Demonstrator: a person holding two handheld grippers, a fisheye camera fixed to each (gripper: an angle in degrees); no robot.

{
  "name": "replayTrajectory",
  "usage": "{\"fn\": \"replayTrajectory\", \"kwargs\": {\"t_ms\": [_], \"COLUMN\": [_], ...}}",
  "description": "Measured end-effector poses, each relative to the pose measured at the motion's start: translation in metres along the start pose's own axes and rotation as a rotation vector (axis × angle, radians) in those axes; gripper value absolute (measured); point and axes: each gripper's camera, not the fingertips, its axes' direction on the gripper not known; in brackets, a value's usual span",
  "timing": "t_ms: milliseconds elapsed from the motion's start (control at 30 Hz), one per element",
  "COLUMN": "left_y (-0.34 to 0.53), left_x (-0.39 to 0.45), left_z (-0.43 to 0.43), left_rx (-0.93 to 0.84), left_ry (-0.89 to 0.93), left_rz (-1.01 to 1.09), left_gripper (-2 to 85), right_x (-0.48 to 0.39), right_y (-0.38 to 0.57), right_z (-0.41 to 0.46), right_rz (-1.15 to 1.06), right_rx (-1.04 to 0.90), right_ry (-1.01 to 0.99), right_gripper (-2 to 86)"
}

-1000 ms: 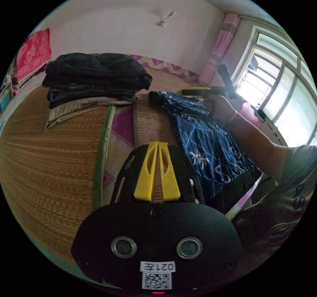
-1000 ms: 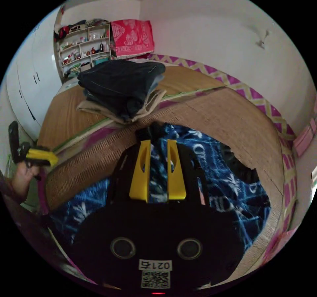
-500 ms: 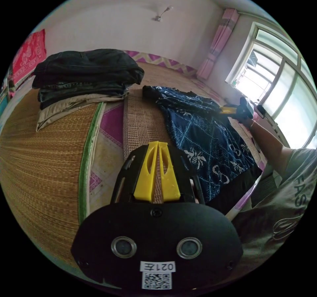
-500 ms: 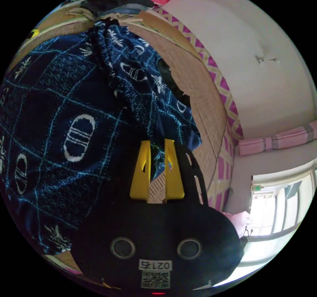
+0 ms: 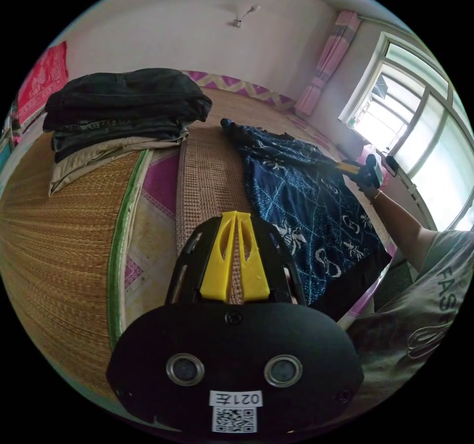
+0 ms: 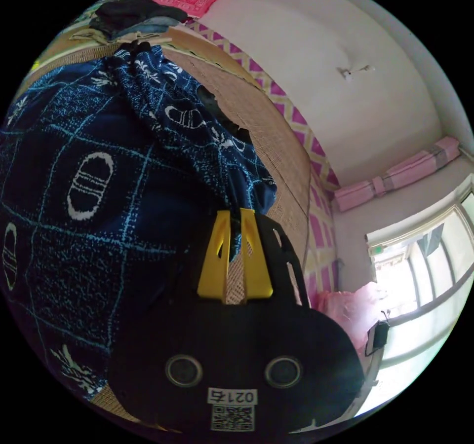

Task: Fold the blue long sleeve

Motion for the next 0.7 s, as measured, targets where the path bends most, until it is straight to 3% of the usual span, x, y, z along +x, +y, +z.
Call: {"fn": "replayTrajectory", "kwargs": {"t_ms": [100,233,400,700], "left_y": [-0.004,-0.008,-0.005,0.033], "left_x": [0.003,0.013,0.024,0.025], "left_z": [0.005,0.014,0.009,-0.001], "left_rx": [-0.007,-0.018,-0.008,-0.053], "left_ry": [0.025,0.093,0.112,0.24], "left_rz": [0.021,0.083,0.122,0.026], "left_gripper": [-0.7,1.7,6.2,9.5], "right_x": [0.024,0.036,0.073,0.065], "right_y": [0.009,0.031,0.09,0.246], "right_z": [-0.017,-0.012,-0.085,-0.184], "right_rz": [0.089,0.086,0.366,0.709], "right_rx": [0.041,-0.102,0.053,0.027], "right_ry": [-0.088,-0.132,-0.291,-0.658], "right_gripper": [6.1,8.9,8.8,9.4]}}
